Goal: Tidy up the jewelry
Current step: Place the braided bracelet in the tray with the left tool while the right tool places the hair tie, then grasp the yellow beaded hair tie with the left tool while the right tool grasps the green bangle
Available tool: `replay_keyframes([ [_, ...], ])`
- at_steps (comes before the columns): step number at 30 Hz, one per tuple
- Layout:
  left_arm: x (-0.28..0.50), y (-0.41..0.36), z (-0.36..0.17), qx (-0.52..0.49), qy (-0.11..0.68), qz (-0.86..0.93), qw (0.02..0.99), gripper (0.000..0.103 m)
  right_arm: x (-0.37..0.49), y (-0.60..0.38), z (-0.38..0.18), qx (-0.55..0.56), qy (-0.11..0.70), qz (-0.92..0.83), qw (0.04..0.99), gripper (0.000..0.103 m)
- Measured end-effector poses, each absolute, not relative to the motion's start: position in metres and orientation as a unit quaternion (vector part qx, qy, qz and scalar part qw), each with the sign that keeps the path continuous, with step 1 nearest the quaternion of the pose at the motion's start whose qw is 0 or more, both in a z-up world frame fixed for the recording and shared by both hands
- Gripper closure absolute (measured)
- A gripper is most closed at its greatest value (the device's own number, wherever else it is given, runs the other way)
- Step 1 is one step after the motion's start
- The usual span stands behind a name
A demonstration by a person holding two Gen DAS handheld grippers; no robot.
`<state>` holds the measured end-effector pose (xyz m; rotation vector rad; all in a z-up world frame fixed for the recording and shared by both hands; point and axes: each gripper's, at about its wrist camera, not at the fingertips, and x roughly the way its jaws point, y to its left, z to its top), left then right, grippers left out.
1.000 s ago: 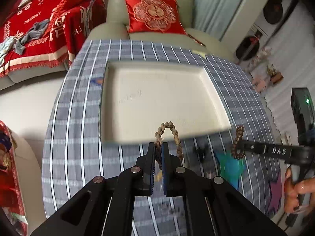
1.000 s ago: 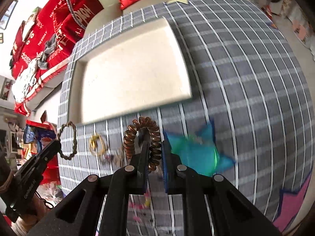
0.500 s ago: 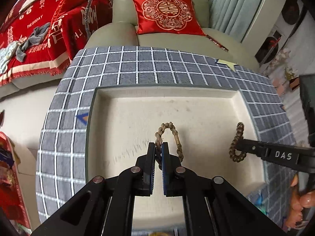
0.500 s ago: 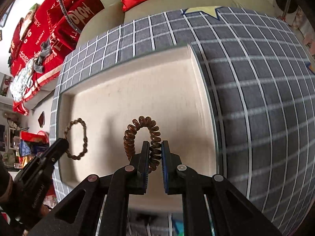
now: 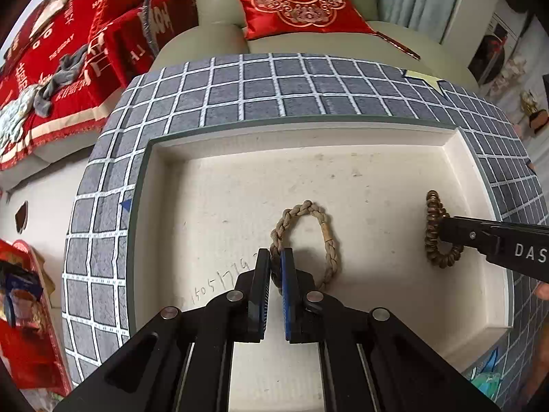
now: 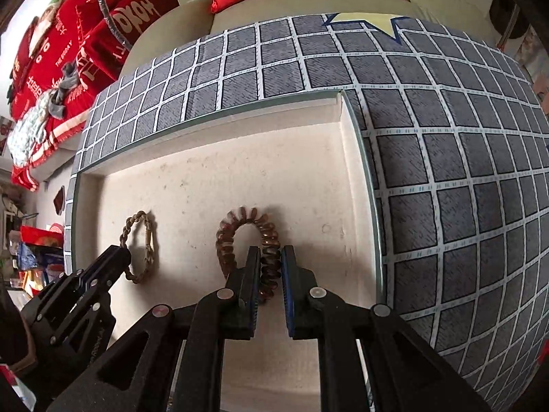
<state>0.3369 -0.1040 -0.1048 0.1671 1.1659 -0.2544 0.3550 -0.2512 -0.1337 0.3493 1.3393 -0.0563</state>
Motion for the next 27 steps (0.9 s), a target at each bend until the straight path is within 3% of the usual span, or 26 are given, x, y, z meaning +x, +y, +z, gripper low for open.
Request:
replay_keyframes([
  [1, 0.337, -0.103, -0.105, 0.075, 0.553, -0.12, 0.821, 0.082, 0.354, -0.251, -0.134, 0.163, 0.617, -0.024, 0.77, 0.084],
  [3, 0.337, -0.104, -0.106, 0.073, 0.558, -0.123, 0.817, 0.082, 0.353, -0.253, -0.132, 0.168, 0.614, -0.022, 0.771, 0.058],
  [4, 0.337, -0.104, -0.106, 0.076, 0.557, -0.123, 0.818, 0.082, 0.352, -0.252, -0.131, 0.169, 0.613, -0.024, 0.772, 0.036],
  [5, 0.337, -0.104, -0.105, 0.078, 0.555, -0.122, 0.819, 0.082, 0.351, -0.253, -0.13, 0.173, 0.61, -0.023, 0.773, 0.032],
  [21, 0.335, -0.099, -0.093, 0.063, 0.547, -0.143, 0.822, 0.079, 0.302, -0.273, -0.084, 0.239, 0.56, -0.021, 0.793, 0.029],
  [22, 0.335, -0.099, -0.092, 0.064, 0.545, -0.143, 0.823, 0.066, 0.297, -0.273, -0.085, 0.243, 0.563, -0.02, 0.79, 0.027],
  [23, 0.334, -0.099, -0.089, 0.069, 0.542, -0.139, 0.826, 0.005, 0.293, -0.274, -0.085, 0.246, 0.564, -0.019, 0.788, 0.026],
  [24, 0.333, -0.098, -0.088, 0.072, 0.541, -0.133, 0.828, 0.0, 0.288, -0.275, -0.085, 0.249, 0.564, -0.019, 0.787, 0.026],
  [27, 0.333, -0.099, -0.083, 0.073, 0.526, -0.133, 0.837, 0.0, 0.273, -0.277, -0.082, 0.255, 0.561, -0.02, 0.788, 0.023],
])
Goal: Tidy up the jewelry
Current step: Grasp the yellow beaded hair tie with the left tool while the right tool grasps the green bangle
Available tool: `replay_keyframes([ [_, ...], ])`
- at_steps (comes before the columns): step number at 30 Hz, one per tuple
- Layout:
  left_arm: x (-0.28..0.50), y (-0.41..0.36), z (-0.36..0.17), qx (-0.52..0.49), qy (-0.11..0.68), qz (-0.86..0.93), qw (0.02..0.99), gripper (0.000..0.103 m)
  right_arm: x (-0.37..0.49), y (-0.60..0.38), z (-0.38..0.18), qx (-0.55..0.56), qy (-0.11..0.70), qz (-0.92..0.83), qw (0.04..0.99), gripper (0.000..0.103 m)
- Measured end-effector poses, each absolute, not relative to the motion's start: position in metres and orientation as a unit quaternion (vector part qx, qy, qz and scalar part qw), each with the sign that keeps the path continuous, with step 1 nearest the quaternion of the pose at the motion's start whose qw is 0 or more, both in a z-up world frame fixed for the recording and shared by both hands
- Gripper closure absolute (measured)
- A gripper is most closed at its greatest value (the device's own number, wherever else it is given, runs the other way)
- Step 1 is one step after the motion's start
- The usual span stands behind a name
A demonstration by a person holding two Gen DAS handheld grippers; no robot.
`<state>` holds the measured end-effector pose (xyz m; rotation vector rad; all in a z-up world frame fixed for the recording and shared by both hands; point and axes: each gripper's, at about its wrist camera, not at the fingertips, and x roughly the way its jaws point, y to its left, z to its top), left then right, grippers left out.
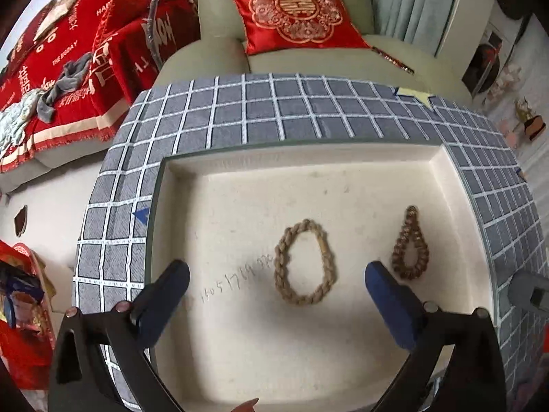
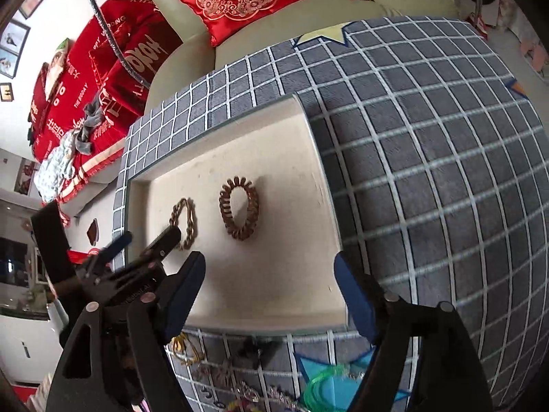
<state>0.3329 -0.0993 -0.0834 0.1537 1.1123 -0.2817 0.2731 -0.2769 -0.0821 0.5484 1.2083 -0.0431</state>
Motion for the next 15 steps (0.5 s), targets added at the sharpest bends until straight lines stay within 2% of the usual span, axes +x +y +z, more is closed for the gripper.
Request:
replay_keyframes([
  [4, 0.326, -0.101, -0.071, 0.084, 0.508, -0.134, 0.847, 0.0, 0.256, -0.278, -0.08, 0.266, 0.554, -0.016, 0.789, 0.017],
  [10, 0.288, -0.089, -0.049, 0.102, 0.486, -0.135, 0.858, 0.0, 0.225, -0.279, -0.072, 0.277, 0.526, -0.01, 0.804, 0.015],
  [15, 0.252, -0.065, -0.05, 0.09, 0.51, -0.131, 0.845, 0.0, 0.2, -0.28, -0.069, 0.287, 0.534, -0.014, 0.795, 0.015],
])
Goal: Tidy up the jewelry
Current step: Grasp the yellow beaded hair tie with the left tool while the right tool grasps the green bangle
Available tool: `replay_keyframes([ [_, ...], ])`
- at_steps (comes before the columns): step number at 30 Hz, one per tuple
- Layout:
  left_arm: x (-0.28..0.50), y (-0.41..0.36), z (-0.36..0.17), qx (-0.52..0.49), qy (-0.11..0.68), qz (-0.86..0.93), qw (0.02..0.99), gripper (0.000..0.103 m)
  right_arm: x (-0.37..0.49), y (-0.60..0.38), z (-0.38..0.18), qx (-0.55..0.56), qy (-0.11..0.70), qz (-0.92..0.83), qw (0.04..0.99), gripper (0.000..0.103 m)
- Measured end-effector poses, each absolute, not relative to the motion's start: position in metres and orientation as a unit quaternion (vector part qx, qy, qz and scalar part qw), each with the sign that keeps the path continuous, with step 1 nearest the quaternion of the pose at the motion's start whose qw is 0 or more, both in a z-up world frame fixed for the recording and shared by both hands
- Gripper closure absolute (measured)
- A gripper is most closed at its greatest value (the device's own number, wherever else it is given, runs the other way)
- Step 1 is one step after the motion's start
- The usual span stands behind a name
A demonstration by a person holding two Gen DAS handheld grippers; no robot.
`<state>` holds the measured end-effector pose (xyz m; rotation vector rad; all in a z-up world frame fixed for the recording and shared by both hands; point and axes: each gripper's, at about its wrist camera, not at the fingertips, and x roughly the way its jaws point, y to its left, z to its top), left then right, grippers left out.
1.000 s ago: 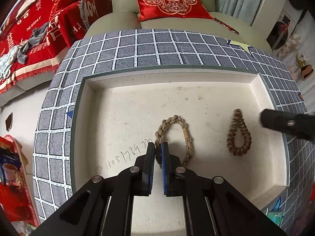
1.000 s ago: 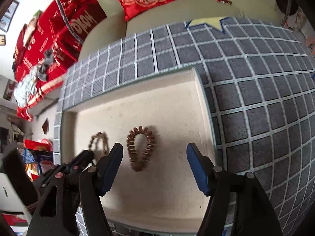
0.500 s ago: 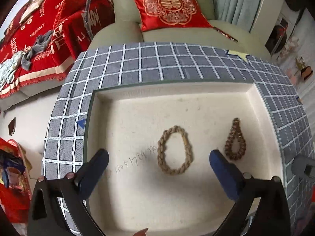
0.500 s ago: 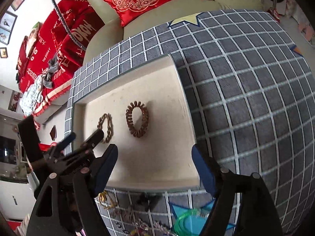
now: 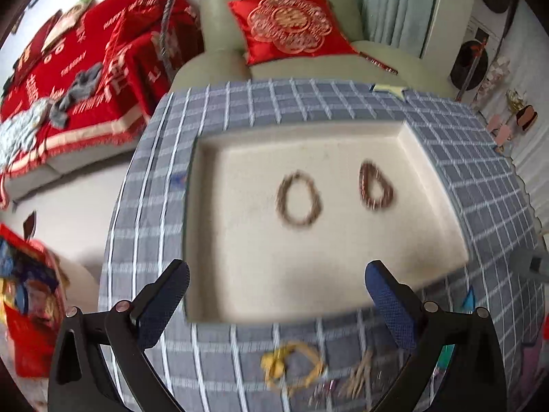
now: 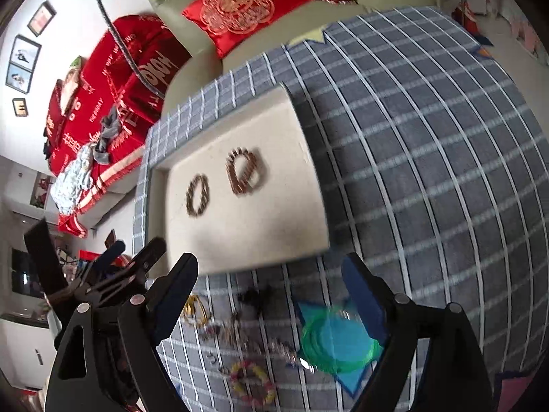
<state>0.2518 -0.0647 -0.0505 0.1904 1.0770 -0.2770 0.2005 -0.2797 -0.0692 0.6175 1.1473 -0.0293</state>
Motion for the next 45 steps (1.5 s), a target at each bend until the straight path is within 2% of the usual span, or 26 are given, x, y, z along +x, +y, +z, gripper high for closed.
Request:
replay_keyframes([
  [12, 0.185, 0.001, -0.098, 0.066, 0.601, -0.089, 0.791, 0.0, 0.132, -0.267, -0.115, 0.272, 0.609, -0.059, 0.743, 0.015],
  [18, 0.189, 0.019, -0.108, 0.044, 0.608, -0.061, 0.79, 0.0, 0.107, -0.27, -0.142, 0.28, 0.637, -0.1, 0.712, 0.015],
  [28, 0.208, 0.014, -0.12, 0.054, 0.604, -0.083, 0.791, 0.0, 0.107, -0.283, -0.152, 0.271, 0.639, -0.141, 0.706, 0.015],
  [36, 0.227, 0.002, -0.129, 0.066, 0.608, -0.093, 0.786, 0.0, 0.135, -0.28, -0.151, 0.206, 0.64, -0.158, 0.723, 0.015],
  [39, 0.229, -0.004, -0.131, 0.07, 0.607, -0.096, 0.786, 0.0, 0.142, -0.275, -0.152, 0.176, 0.646, -0.162, 0.725, 0.019],
  [43, 0.232, -0.017, -0.131, 0.079, 0.6, -0.104, 0.789, 0.0, 0.148, -0.255, -0.153, 0.128, 0.648, -0.165, 0.733, 0.032],
  [45, 0.224, -0.025, -0.13, 0.082, 0.596, -0.112, 0.791, 0.006, 0.15, -0.241, -0.154, 0.109, 0.646, -0.161, 0.738, 0.04],
])
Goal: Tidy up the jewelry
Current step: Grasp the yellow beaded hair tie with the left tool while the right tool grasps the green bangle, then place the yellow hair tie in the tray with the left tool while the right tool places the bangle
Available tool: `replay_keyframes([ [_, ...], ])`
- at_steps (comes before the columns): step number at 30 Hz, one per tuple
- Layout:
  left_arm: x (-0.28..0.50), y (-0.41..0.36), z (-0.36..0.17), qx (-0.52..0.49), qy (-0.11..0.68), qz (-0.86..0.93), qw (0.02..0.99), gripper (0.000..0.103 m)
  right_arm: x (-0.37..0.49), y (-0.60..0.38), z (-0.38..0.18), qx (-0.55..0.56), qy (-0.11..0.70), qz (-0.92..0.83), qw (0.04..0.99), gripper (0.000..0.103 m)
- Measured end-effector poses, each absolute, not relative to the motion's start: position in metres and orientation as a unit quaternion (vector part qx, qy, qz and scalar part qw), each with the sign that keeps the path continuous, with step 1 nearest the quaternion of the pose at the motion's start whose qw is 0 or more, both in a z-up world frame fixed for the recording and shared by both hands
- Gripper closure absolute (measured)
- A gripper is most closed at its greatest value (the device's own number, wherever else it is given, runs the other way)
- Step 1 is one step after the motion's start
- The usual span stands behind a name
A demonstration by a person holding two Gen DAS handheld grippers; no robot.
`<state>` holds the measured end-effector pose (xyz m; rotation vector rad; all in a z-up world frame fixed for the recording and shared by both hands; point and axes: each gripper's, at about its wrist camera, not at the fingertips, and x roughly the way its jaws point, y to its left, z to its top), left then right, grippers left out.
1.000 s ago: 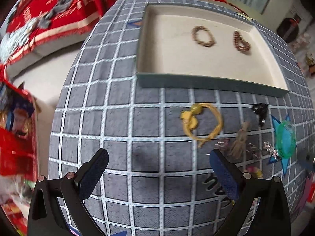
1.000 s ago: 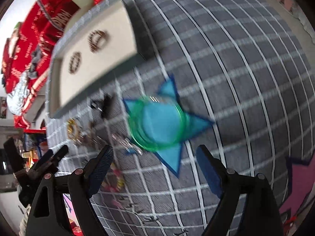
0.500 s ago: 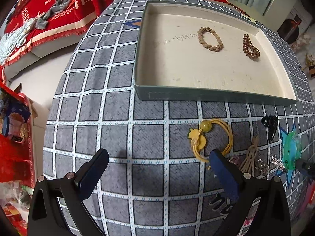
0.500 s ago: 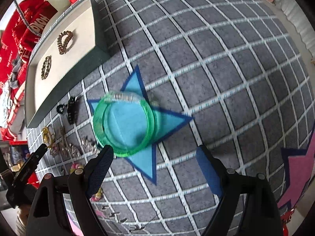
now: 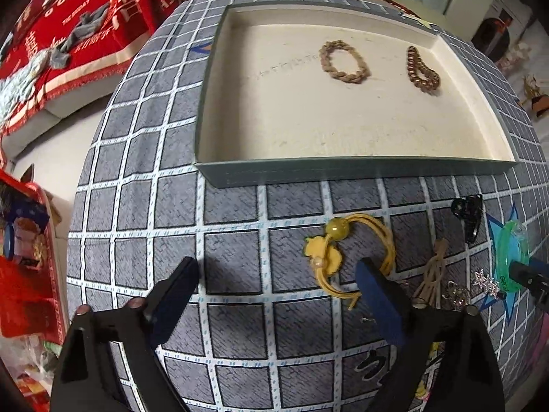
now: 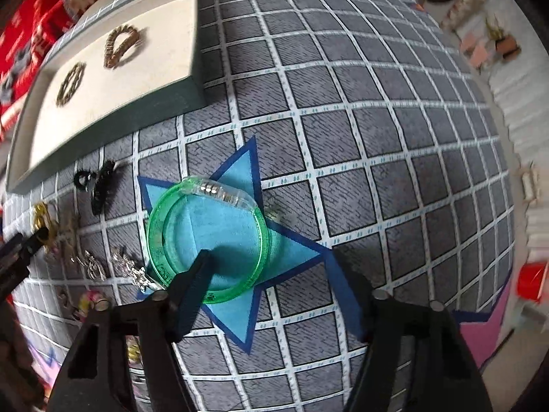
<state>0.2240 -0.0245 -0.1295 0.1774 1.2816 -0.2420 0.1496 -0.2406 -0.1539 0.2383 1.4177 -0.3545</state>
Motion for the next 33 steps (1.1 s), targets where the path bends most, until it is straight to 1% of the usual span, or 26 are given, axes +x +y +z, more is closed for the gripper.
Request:
replay_keyframes([
  [1, 0.22, -0.029, -0.127, 0.083, 0.595, -0.116, 0.791, 0.008, 0.15, -0.236, -0.154, 0.105, 0.645, -0.158, 0.74, 0.046],
  [2, 0.219, -0.034, -0.125, 0.086, 0.592, -0.122, 0.792, 0.013, 0.151, -0.234, -0.154, 0.103, 0.645, -0.157, 0.741, 0.054],
  [3, 0.217, -0.04, -0.124, 0.089, 0.591, -0.125, 0.792, 0.02, 0.153, -0.233, -0.153, 0.102, 0.644, -0.155, 0.742, 0.058],
  [4, 0.216, -0.045, -0.122, 0.094, 0.587, -0.132, 0.793, 0.025, 0.153, -0.23, -0.152, 0.103, 0.644, -0.155, 0.742, 0.068],
  [5, 0.212, -0.053, -0.12, 0.1, 0.583, -0.138, 0.794, 0.035, 0.153, -0.229, -0.15, 0.104, 0.643, -0.155, 0.742, 0.075],
  [6, 0.21, -0.057, -0.119, 0.104, 0.58, -0.144, 0.795, 0.047, 0.155, -0.228, -0.149, 0.106, 0.644, -0.155, 0.742, 0.078],
  [7, 0.208, -0.061, -0.118, 0.106, 0.578, -0.148, 0.795, 0.053, 0.158, -0.228, -0.148, 0.107, 0.645, -0.154, 0.741, 0.082],
  [8, 0.206, -0.066, -0.117, 0.108, 0.577, -0.157, 0.794, 0.061, 0.16, -0.229, -0.147, 0.107, 0.645, -0.154, 0.741, 0.091],
  [9, 0.204, -0.067, -0.116, 0.11, 0.575, -0.16, 0.795, 0.066, 0.161, -0.229, -0.147, 0.109, 0.644, -0.153, 0.741, 0.092],
  [11, 0.201, -0.072, -0.115, 0.107, 0.574, -0.167, 0.794, 0.066, 0.158, -0.245, -0.137, 0.117, 0.643, -0.154, 0.741, 0.096],
  [15, 0.197, -0.061, -0.109, 0.065, 0.581, -0.173, 0.792, 0.066, 0.145, -0.266, -0.125, 0.144, 0.636, -0.147, 0.743, 0.096],
  [22, 0.19, -0.053, -0.085, 0.047, 0.567, -0.183, 0.802, 0.066, 0.134, -0.285, -0.099, 0.175, 0.618, -0.127, 0.756, 0.096],
  [27, 0.194, -0.035, -0.063, 0.033, 0.55, -0.195, 0.812, 0.066, 0.139, -0.299, -0.07, 0.19, 0.598, -0.106, 0.771, 0.096],
  [33, 0.209, -0.036, -0.039, 0.015, 0.528, -0.202, 0.825, 0.066, 0.162, -0.292, -0.039, 0.191, 0.574, -0.072, 0.793, 0.096],
])
